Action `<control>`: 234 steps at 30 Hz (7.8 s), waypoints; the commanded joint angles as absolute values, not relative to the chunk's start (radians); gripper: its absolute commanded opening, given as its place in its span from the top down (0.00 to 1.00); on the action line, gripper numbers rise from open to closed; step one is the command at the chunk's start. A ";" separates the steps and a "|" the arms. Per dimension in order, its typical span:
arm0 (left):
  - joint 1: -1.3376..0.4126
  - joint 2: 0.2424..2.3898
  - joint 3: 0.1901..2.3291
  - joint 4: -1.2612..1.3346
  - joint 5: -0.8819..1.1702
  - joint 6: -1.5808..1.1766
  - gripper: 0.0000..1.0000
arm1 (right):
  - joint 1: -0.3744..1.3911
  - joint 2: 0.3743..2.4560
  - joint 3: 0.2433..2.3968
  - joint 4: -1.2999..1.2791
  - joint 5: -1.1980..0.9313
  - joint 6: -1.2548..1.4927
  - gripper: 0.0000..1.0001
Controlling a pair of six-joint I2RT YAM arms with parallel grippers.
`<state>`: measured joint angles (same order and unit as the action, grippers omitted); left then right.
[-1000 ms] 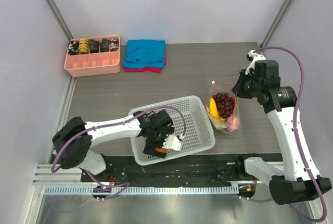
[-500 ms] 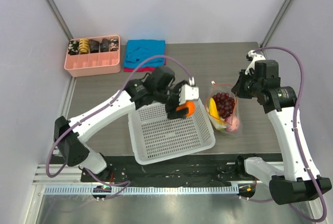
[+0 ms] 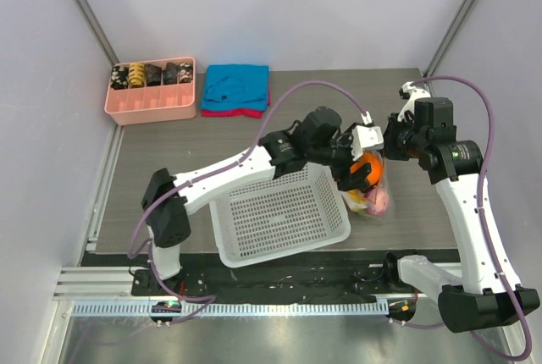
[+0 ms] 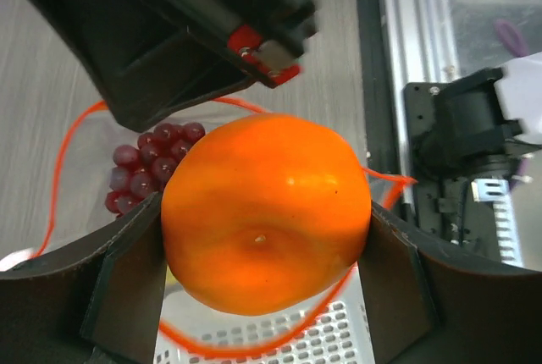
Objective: Place the food in the zip-top bag and seal the zipper
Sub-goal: Place the fake fruit in the zipper food storage bag, then pick up the zipper food storage bag at the center of the board, then zip the zipper food storage bag at the center of the board.
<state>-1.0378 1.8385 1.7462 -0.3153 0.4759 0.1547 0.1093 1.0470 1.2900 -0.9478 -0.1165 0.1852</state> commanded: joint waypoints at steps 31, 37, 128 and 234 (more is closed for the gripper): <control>-0.839 1.526 1.536 -0.020 0.454 -0.031 0.00 | 0.110 1.061 1.652 -0.879 -0.277 -0.190 0.99; -0.755 1.407 1.437 -0.064 0.474 0.069 0.02 | 0.112 1.072 1.747 -0.879 -0.524 -0.207 0.99; -0.692 0.831 0.966 -0.315 0.632 -0.090 1.00 | 0.607 1.172 1.490 -0.654 -0.564 -0.054 0.17; -0.641 1.014 1.147 -0.538 0.782 0.422 0.65 | 1.032 1.186 1.388 -0.476 -0.252 -0.379 0.99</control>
<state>-0.6281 1.0027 1.0988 -0.5373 0.8242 0.3847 1.0325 1.1965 1.3224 -0.5465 -0.2237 -0.3878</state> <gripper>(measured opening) 0.389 0.061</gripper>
